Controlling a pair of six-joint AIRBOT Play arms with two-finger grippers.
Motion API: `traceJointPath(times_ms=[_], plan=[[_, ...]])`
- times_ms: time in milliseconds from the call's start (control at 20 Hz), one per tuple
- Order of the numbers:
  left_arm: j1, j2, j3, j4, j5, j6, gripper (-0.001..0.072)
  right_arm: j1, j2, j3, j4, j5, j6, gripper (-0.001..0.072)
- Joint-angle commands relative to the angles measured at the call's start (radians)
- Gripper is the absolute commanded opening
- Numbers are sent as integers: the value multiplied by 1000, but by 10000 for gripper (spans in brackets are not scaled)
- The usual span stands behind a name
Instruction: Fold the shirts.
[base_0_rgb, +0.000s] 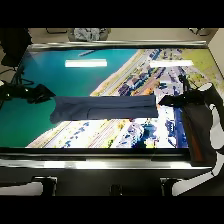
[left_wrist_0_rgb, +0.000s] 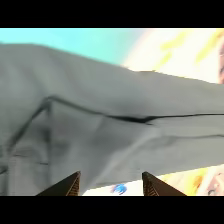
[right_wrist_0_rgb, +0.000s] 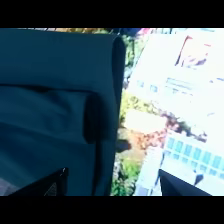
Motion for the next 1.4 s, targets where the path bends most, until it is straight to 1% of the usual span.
traceJointPath(times_ms=[0,100,150,200,250,300,350,450,500,550,600,700,750,850,1000,1200,1300,1350], plan=[[-57,95,9,-1,5,0,449,10,-75,0,138,56,14,675],[-103,124,9,-1,5,0,449,53,-95,0,138,24,43,668],[-129,128,9,-1,5,0,450,74,-97,0,135,-2,48,653],[-154,128,9,-1,5,0,449,93,-96,1,135,-35,50,553],[-179,123,9,-1,5,0,449,104,-96,2,138,-57,49,412],[-204,117,6,0,17,0,450,109,-94,2,146,-63,49,191],[-227,112,-1,0,38,0,449,111,-90,2,158,-61,49,51],[-276,95,-23,-1,99,0,447,111,-52,2,196,-43,11,45],[-305,81,-37,-1,135,-4,314,111,-18,2,201,-37,-3,44],[-337,64,-48,-1,167,-3,63,111,28,2,201,-18,-12,44],[-373,43,-58,-2,207,-6,34,111,77,2,201,8,-14,44],[-467,-24,-61,-16,261,-61,32,111,177,2,200,63,-14,44],[-511,-62,-61,-48,280,-73,33,112,225,2,200,87,-8,44],[-590,-142,-61,-153,323,-71,32,128,322,2,193,129,30,44],[-663,-241,-61,-350,401,-71,32,177,448,2,184,137,68,44],[-710,-320,-61,-415,433,-72,27,199,592,2,184,153,147,44],[-739,-361,-57,-515,459,-69,27,199,645,2,182,180,182,45],[-756,-383,-48,-576,478,-48,27,199,664,2,182,196,203,45]])
